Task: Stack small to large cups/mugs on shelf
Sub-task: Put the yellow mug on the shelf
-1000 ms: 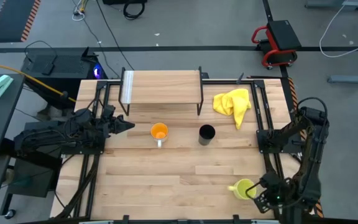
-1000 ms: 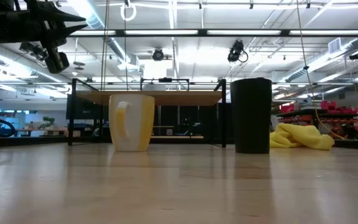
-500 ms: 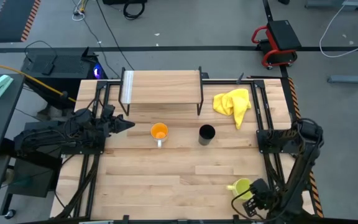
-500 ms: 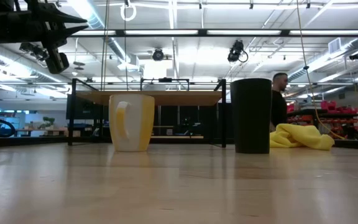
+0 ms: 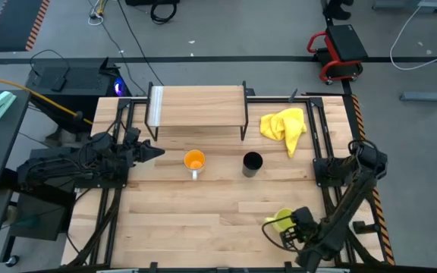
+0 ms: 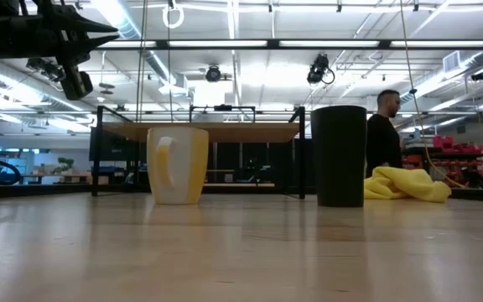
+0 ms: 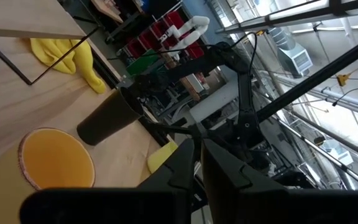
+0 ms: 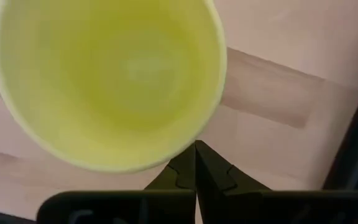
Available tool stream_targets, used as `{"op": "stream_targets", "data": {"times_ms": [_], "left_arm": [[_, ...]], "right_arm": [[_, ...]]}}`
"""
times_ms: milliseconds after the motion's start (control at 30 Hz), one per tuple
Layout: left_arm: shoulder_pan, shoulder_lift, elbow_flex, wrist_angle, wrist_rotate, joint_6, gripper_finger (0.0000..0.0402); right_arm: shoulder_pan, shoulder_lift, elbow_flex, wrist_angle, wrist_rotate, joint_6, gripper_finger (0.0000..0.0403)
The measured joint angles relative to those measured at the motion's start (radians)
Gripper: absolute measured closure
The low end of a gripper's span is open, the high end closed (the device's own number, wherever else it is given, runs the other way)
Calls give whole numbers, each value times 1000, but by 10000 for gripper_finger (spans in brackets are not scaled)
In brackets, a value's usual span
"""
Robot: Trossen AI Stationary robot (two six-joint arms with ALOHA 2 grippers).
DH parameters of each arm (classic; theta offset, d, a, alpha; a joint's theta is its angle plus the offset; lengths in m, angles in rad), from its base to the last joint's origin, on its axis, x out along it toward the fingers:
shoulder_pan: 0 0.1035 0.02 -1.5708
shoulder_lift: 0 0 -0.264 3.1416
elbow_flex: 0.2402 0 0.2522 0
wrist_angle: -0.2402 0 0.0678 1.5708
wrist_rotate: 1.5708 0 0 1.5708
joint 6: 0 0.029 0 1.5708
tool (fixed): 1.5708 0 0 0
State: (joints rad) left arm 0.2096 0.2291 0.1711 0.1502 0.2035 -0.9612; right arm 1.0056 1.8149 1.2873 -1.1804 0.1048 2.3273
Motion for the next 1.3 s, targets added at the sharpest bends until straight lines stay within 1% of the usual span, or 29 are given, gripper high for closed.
{"op": "stream_targets", "data": {"times_ms": [300, 467, 667, 800, 867, 967, 1133, 1200, 1233, 1300], "left_arm": [[0, 0, 0, 0, 1, 18, 369], [0, 0, 0, 0, 1, 41, 372], [0, 0, 0, -4, 1, 59, 364], [0, 0, 0, -24, 1, 65, 363], [0, 0, 0, -35, 1, 66, 366], [0, 0, 0, -47, 1, 65, 370], [1, 0, 0, -58, 1, 72, 370], [1, 0, 0, -58, 1, 87, 367], [1, 0, 0, -59, 1, 91, 366], [1, 0, 0, -59, 0, 93, 362]], "right_arm": [[-123, 0, 0, 67, 53, -82, 400], [-198, 0, 0, 95, 82, -159, 400], [-280, -1, 0, 156, 108, -276, 400], [-304, -1, 21, 151, 107, -335, 400], [-302, -12, 41, 122, 106, -338, 400], [-288, -39, 99, 28, 112, -307, 400], [-258, -59, 239, -258, 154, -224, 399], [-260, -60, 275, -381, 158, -199, 399], [-264, -61, 280, -405, 161, -198, 399], [-286, -85, 233, -364, 172, -247, 400]]}}
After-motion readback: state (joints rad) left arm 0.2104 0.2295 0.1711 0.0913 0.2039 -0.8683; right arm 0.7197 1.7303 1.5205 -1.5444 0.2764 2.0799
